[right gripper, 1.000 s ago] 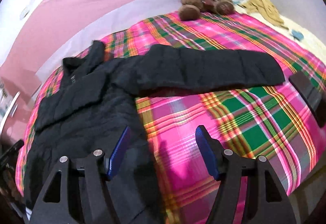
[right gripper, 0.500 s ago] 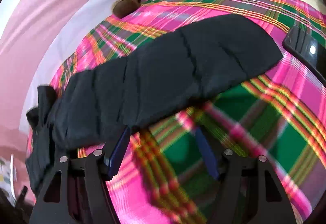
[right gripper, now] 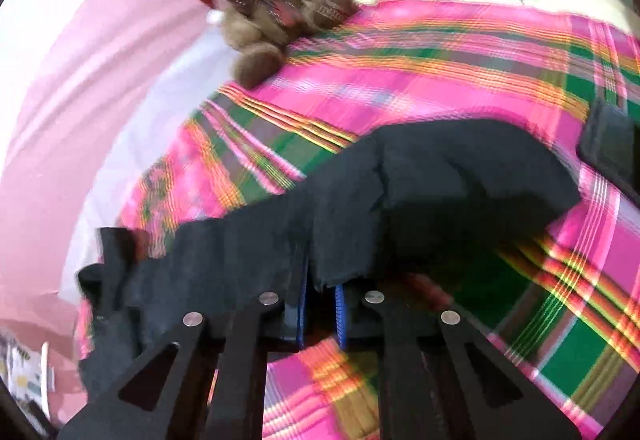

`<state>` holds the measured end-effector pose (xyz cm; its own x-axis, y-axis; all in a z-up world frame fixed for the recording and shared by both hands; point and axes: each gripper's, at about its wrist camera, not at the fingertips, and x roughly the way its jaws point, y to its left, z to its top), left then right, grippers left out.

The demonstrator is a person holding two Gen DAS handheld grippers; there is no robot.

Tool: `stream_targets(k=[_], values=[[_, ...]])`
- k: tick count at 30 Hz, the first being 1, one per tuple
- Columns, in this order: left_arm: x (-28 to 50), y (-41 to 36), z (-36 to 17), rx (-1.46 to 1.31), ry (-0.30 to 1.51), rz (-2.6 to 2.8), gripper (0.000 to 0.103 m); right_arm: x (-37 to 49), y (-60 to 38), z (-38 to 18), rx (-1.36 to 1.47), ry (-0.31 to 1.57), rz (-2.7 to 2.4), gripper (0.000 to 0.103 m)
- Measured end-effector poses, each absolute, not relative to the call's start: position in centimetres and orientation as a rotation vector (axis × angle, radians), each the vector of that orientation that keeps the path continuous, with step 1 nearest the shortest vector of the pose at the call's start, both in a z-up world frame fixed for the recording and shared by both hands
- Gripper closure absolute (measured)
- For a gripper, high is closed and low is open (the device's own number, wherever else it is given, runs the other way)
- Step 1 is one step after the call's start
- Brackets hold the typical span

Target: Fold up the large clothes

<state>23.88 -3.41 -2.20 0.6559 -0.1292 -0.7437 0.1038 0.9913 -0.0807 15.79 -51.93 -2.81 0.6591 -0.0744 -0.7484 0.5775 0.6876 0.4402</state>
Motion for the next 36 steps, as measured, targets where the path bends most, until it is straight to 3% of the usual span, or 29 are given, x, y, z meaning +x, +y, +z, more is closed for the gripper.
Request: stream_targets(k=[7, 14, 21, 29, 32, 34, 36], values=[[22.8, -2.1, -0.1, -0.066, 0.799, -0.132, 0.066, 18.1, -45.1, 8.3, 0.584, 0.610, -0.201, 0.093], [21.2, 0.6, 1.3, -0.108, 0.754, -0.119, 0.066, 22.9, -34.5, 12.6, 0.465, 0.617, 0.042, 0.093], [20.1, 4.5, 1.1, -0.160, 0.739, -0.074, 0.066, 28.0, -23.8, 8.0, 0.365, 0.746, 0.204, 0.093], [19.3, 8.3, 0.5, -0.208, 0.729, -0.023, 0.066, 32.5, -16.2, -3.3, 0.331, 0.987, 0.302, 0.088], [19.4, 9.1, 0.5, -0.216, 0.727, -0.013, 0.066, 32.8, -15.0, -5.6, 0.331, 1.043, 0.330, 0.074], [19.5, 9.4, 0.6, -0.218, 0.726, -0.013, 0.066, 32.4, -14.6, -5.7, 0.329, 1.040, 0.356, 0.058], [19.8, 9.3, 0.9, -0.222, 0.724, -0.018, 0.066, 31.7, -14.3, -5.0, 0.320, 1.035, 0.378, 0.051]])
